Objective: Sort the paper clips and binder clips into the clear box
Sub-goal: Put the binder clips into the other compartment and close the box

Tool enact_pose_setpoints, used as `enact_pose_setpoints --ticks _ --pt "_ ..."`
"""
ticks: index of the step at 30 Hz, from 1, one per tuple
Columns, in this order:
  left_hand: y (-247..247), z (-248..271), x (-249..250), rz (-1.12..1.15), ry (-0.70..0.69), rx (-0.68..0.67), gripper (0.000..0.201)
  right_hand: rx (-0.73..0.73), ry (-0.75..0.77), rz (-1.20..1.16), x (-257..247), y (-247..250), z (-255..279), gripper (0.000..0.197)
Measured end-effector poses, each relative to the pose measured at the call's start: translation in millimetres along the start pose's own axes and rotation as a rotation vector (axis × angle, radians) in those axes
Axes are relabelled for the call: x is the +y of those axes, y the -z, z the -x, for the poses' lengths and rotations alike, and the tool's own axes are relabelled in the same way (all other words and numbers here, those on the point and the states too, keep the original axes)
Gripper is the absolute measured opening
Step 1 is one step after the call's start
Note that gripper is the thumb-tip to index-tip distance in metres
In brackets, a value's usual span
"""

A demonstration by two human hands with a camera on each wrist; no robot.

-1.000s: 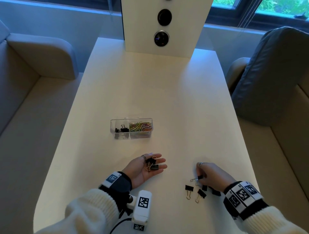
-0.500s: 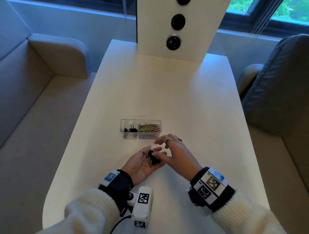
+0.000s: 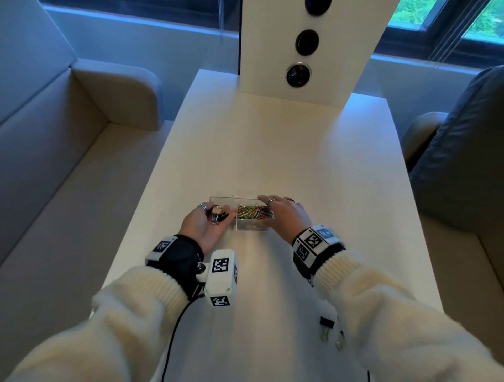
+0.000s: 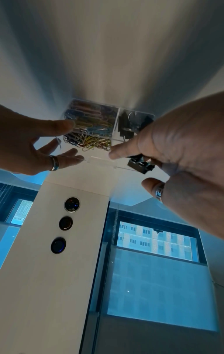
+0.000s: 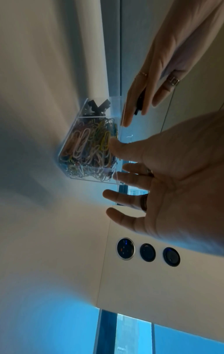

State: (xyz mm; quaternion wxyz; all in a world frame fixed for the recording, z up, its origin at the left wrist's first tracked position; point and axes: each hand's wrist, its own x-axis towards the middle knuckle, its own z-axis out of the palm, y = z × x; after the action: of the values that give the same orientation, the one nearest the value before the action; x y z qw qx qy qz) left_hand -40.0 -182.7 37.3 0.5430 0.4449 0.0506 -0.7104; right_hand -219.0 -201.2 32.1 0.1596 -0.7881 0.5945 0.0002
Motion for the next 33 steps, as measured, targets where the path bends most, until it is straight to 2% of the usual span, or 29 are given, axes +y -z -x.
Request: enact_pose_setpoints --ticks 3,6,10,14,16,18,21,24,29,33 --pt "1 -6 1 0.010 0.031 -0.020 0.016 -0.028 0.006 0.028 2 4 -1 0.053" --pt "-3 0 1 -0.065 0.012 0.002 0.029 -0.038 0.019 0.041 2 7 -1 0.055" --pt "-15 23 -8 -0.291 -0.138 0.040 0.013 -0.129 0.022 -0.059 8 13 -1 0.056" --pt "-9 33 -26 -0.573 -0.317 0.020 0.024 -0.137 -0.038 -0.288 36 26 21 0.055" --pt "-5 37 -39 -0.743 -0.413 -0.009 0.029 -0.136 -0.114 -0.325 53 33 43 0.049" --pt "-4 44 -56 -0.888 -0.473 -0.073 0.031 -0.195 -0.195 -0.335 73 35 69 0.043" --pt "-1 51 -88 -1.144 -0.456 -0.236 0.033 -0.348 -0.289 -0.303 102 28 108 0.038" --pt "5 50 -123 -1.501 -0.393 -0.481 0.023 -0.445 -0.378 -0.242 124 15 143 0.035" --pt "12 45 -179 -1.983 -0.359 -0.875 0.038 -0.502 -0.507 -0.282 142 -10 186 0.042" --pt "16 45 -202 -2.253 -0.461 -1.160 0.051 -0.457 -0.516 -0.346 144 -26 201 0.044"
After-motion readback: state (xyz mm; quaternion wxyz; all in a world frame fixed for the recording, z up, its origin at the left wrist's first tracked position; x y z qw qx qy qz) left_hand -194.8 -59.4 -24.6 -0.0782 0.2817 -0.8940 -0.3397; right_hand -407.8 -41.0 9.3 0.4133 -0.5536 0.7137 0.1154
